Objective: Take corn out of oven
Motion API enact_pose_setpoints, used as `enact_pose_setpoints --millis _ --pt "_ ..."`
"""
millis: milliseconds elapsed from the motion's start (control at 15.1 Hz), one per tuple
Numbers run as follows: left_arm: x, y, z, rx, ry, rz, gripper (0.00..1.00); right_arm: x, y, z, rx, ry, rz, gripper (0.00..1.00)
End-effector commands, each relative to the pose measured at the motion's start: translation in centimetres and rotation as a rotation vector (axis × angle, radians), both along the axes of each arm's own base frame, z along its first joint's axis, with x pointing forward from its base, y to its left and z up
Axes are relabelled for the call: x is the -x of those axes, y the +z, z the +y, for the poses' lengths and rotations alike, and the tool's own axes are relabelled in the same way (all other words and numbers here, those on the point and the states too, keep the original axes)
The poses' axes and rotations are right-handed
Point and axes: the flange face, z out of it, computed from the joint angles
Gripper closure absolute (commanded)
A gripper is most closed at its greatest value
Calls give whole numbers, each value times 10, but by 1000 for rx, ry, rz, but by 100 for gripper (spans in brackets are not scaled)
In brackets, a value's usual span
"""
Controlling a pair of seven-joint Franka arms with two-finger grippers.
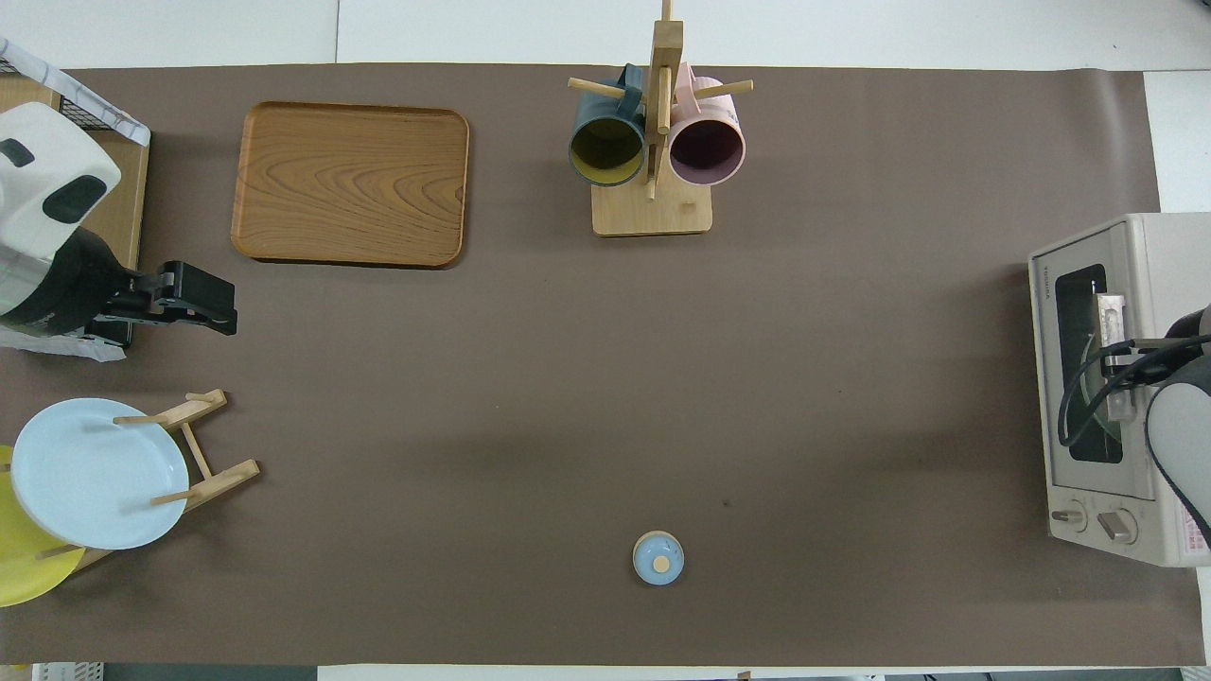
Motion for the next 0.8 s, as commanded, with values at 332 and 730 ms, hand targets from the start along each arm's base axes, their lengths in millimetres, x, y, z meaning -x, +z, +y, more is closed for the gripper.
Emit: enact_pose_setpoints --millis 332,730 --pt "1 3 3 -17 -2 7 0 -9 -32 9 -68 19 14 100" --pt "2 4 3 -17 0 6 0 -24 -72 39 -86 74 -6 100"
